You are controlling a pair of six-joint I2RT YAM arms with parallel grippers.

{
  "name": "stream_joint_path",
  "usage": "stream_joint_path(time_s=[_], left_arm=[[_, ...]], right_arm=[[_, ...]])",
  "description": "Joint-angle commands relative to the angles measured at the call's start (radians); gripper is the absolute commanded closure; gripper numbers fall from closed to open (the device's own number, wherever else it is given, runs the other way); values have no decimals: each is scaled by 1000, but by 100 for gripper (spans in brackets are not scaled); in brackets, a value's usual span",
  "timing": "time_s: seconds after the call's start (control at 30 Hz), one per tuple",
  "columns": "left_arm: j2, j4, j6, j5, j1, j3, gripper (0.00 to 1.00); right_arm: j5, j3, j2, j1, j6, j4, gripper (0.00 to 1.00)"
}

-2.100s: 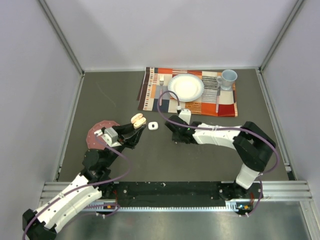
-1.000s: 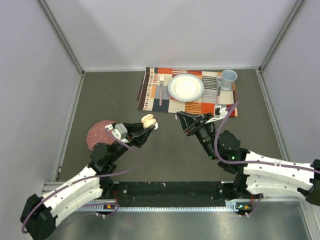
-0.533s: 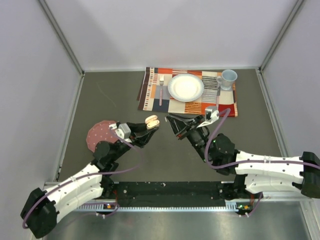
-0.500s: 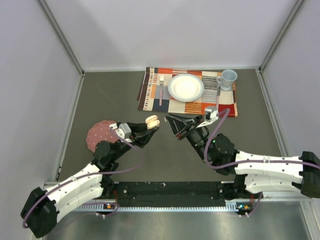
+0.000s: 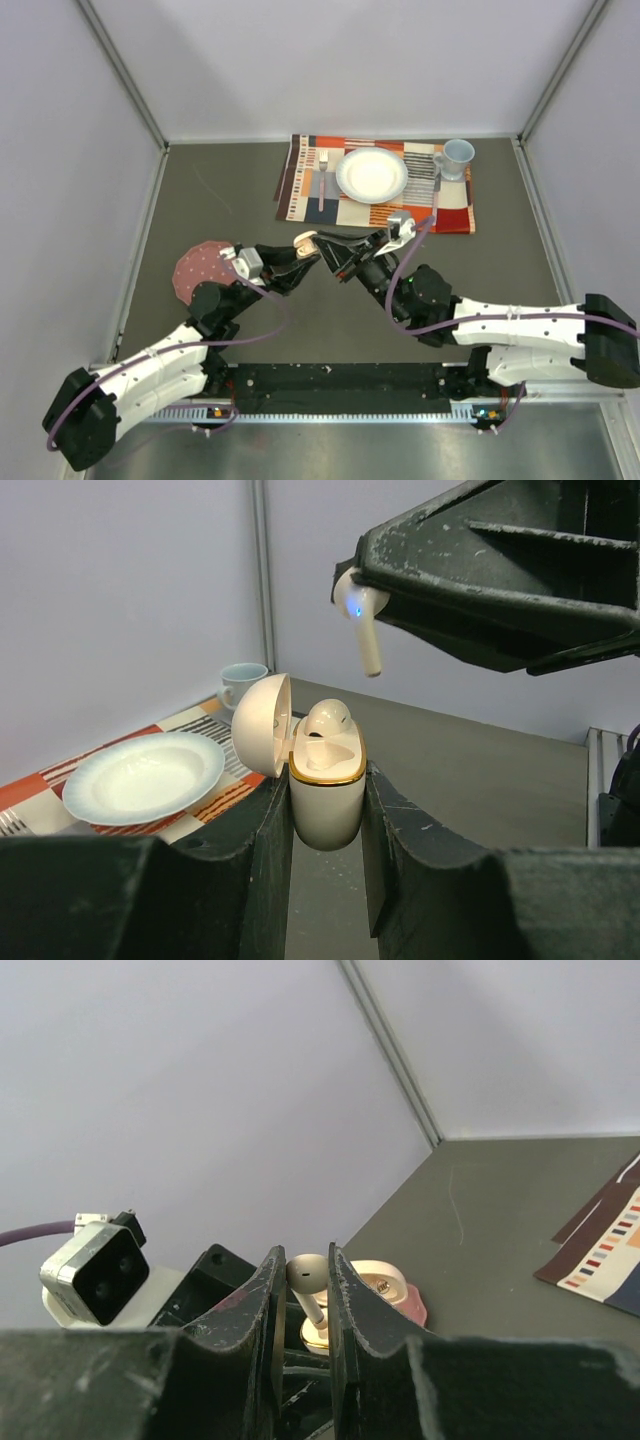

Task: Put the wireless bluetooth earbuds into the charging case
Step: Insert the left earbud into the left side groove of the charging case.

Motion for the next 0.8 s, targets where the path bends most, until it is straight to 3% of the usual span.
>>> stream_joint_path(time_s=[0.0, 0.77], left_arm=[[1, 86, -18, 15, 0, 13, 100], [-10, 89, -24, 7, 0, 1, 100]], right_arm=[[-36, 54, 27, 17, 22, 47, 100], [-19, 88, 98, 26, 27, 7, 100]])
